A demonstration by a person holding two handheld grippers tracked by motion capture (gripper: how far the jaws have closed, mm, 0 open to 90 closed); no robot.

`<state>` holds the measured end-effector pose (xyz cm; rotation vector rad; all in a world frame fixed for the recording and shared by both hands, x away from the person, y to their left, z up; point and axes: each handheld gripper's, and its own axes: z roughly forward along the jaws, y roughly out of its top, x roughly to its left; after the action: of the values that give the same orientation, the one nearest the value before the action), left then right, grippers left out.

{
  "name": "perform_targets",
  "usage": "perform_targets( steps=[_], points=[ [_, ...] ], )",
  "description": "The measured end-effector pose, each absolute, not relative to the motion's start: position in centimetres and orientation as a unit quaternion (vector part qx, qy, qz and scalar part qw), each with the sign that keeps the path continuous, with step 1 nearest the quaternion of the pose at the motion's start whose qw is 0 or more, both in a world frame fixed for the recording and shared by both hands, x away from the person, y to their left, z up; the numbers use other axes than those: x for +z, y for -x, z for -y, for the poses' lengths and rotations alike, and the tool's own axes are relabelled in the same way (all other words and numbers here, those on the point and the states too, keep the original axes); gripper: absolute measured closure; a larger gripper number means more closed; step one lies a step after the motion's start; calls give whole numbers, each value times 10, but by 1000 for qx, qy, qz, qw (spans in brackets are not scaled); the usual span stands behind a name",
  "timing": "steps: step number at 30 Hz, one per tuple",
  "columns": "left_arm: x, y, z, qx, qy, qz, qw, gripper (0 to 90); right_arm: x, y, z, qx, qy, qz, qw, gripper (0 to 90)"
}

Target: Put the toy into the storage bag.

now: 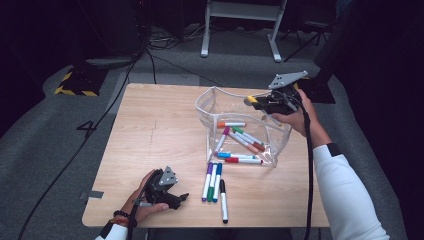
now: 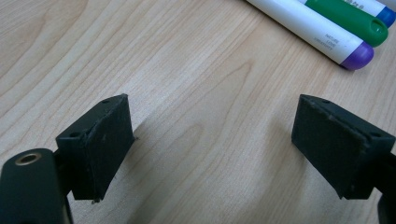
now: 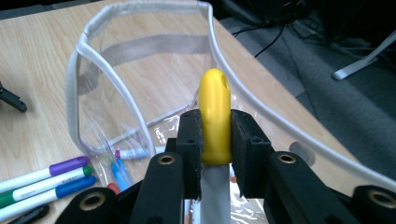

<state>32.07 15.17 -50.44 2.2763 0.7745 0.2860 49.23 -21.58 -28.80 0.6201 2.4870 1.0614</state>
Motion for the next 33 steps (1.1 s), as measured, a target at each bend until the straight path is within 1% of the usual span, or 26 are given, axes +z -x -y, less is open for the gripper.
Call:
perform_targets(
  steps=[4, 8, 14, 17, 23, 26, 27, 28, 30, 33],
  points=[
    [-504, -321, -152, 110, -880, -297, 353, 128, -300, -498, 215, 345, -220, -898, 159, 753],
    [-504, -320, -152, 109, -880, -298, 353, 128, -310, -498, 212, 297, -198, -927, 114, 752],
    [-504, -320, -152, 109, -880, -298, 353, 128, -312, -493, 209, 274, -179, -942, 71, 751],
    [-504, -320, -152, 110, -880, -298, 353, 128, -311, -486, 203, 262, -155, -951, 59, 748],
    [-504, -321, -152, 109, -880, -297, 353, 128, -312, -475, 193, 245, -120, -961, 54, 740],
    [-504, -321, -152, 109, -880, -297, 353, 128, -314, -476, 193, 245, -130, -959, 59, 718],
    [-504, -321, -152, 109, -880, -297, 353, 128, -313, -476, 194, 243, -135, -959, 64, 689],
    [-504, -321, -152, 109, -880, -297, 353, 128, -314, -477, 194, 241, -143, -957, 72, 675],
    [-504, -321, -152, 109, -880, -297, 353, 128, -315, -478, 196, 242, -153, -955, 73, 656],
    [-504, -321, -152, 109, -880, -298, 352, 128, -315, -479, 198, 246, -165, -951, 89, 567]
  ],
)
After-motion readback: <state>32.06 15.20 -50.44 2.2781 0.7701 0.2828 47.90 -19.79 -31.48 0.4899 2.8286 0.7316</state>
